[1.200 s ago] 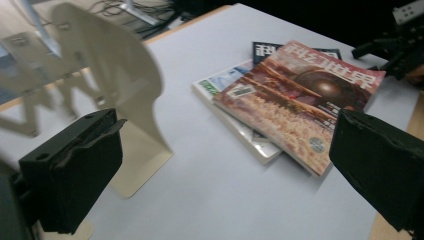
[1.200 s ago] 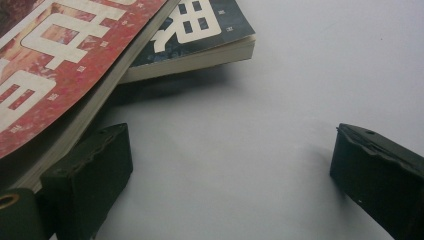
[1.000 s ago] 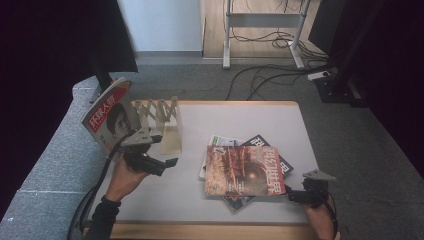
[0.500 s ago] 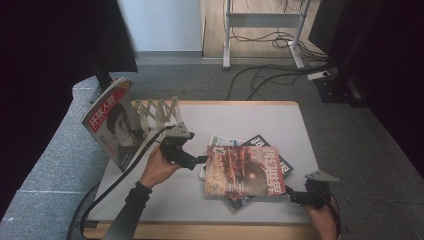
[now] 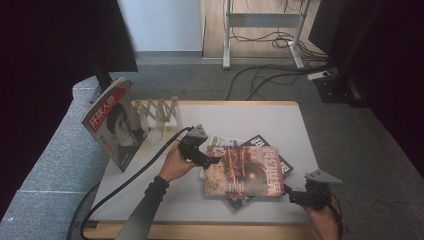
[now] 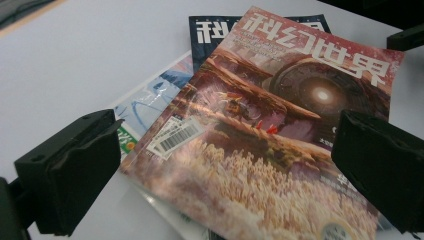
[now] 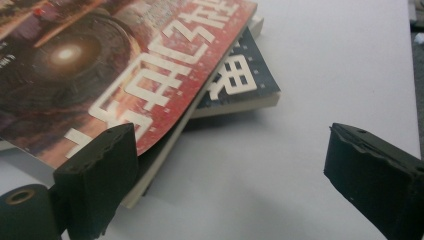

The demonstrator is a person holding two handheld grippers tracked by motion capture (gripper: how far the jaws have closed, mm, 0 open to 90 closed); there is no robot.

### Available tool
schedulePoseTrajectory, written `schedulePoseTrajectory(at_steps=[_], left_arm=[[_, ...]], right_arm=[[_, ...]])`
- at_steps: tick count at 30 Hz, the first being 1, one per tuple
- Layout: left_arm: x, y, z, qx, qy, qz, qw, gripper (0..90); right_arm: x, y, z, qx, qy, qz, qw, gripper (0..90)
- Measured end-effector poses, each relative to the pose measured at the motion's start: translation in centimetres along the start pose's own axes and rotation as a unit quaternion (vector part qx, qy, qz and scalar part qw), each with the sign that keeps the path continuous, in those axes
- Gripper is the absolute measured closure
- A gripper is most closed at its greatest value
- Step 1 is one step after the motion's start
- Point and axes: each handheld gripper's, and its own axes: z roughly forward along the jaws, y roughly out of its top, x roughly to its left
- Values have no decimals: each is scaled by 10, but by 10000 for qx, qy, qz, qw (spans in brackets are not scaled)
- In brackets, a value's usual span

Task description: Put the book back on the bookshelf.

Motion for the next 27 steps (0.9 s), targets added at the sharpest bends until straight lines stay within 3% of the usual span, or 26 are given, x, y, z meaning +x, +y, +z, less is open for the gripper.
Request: schedulePoseTrajectory(at_steps=[6, 15, 19, 23, 27], left_arm=[[12, -11, 22, 279, 125, 46, 9995, 0], [23, -20, 40, 278, 79, 6, 9996, 0], [29, -21, 44, 190, 45, -98, 9998, 0], [34, -22, 51, 351, 77, 13, 9994, 0], [38, -25, 57, 304, 61, -76, 9995, 0]], right_arm=[[6, 5, -7, -92, 88, -82, 9999, 60], [8, 9, -17, -185, 51, -167, 9997, 59], [17, 9, -11, -100, 238, -243, 9994, 57], [29, 9, 2, 43, 436, -371, 9984, 55], [37, 7, 12, 162, 527, -454, 9974, 34]])
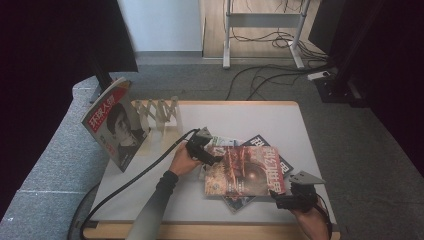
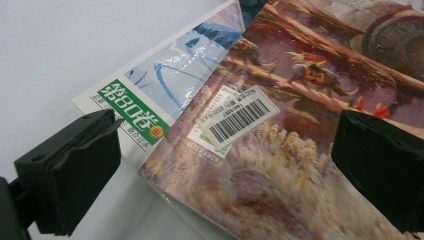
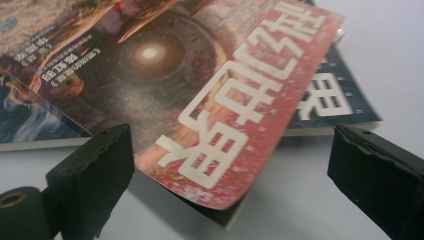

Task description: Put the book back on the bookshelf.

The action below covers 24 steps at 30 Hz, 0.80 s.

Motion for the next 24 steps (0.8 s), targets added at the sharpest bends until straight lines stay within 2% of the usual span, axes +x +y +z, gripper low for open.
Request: schedulePoseTrajectory(at_steps=[5, 10, 19, 24], left_arm=[[1, -2, 5, -75, -115, -53, 9999, 0], [-2, -3, 6, -37, -262, -32, 9996, 5], [-6, -4, 5, 2, -191, -69, 9998, 0], [-9, -7, 1, 43, -180, -95, 9998, 0]], right_arm=[[3, -4, 9, 239, 124, -45, 9996, 14], [5, -6, 16, 371, 146, -78, 9992, 0], [4, -6, 17, 353, 92, -178, 9992, 0], [1, -6, 16, 285, -20, -137, 9995, 0]])
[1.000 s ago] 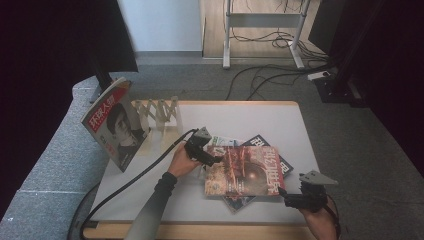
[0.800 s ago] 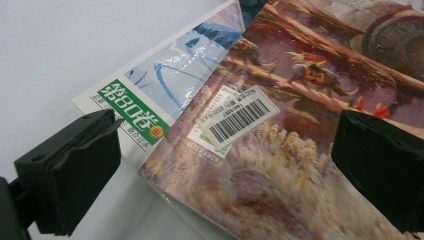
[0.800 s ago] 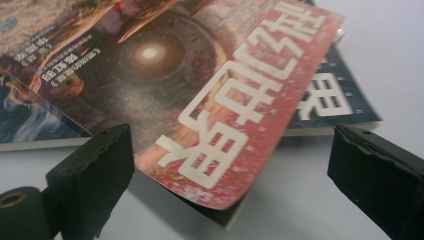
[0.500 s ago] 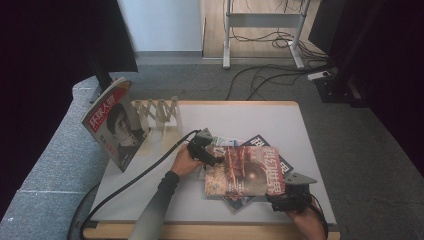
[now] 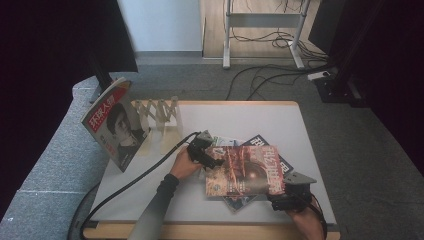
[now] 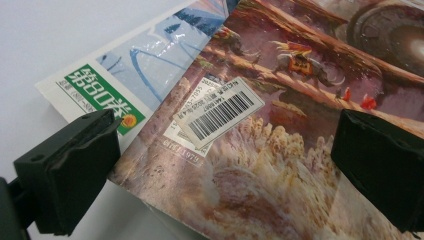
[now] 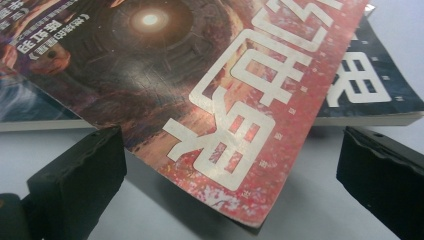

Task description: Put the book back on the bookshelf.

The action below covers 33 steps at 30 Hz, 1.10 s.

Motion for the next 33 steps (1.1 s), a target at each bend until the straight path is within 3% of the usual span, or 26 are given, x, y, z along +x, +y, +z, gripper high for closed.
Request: schedulePoseTrajectory(at_steps=[16, 20, 33], left_arm=[[-14, -16, -17, 29, 166, -38, 9999, 0], [-17, -21, -20, 14, 177, -129, 9998, 0], [-30, -29, -32, 262, 271, -161, 9992, 0]], right_arm=[[-15, 11, 5, -2, -265, 43, 9996, 0], [-21, 16, 8, 41, -280, 22, 9996, 0], [-42, 32, 22, 179, -332, 104, 9992, 0]])
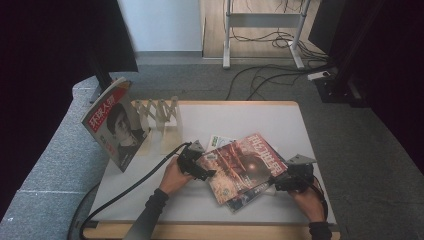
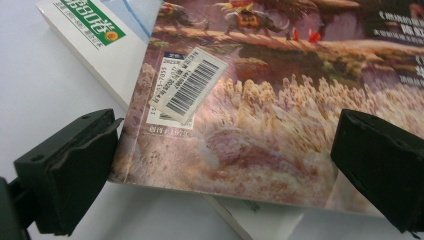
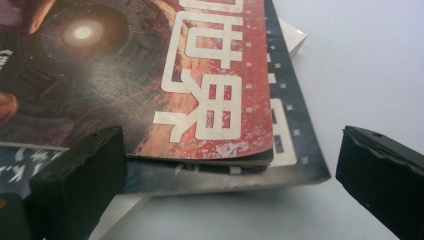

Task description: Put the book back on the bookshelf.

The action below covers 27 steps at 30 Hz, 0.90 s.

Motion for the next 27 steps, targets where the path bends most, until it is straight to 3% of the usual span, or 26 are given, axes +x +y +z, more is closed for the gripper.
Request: schedulePoseTrajectory(at_steps=[12, 20, 27], left_arm=[[-18, -8, -7, 143, 1, -1, 9999, 0], [-32, -15, -15, 154, -214, -28, 9996, 21], [-44, -19, -20, 56, -342, 67, 9994, 41]], right_arm=[[-16, 9, 12, -7, -51, 237, 9997, 1], [-27, 17, 19, 37, -170, 351, 9992, 25], [-35, 25, 25, 93, -201, 406, 9989, 29]])
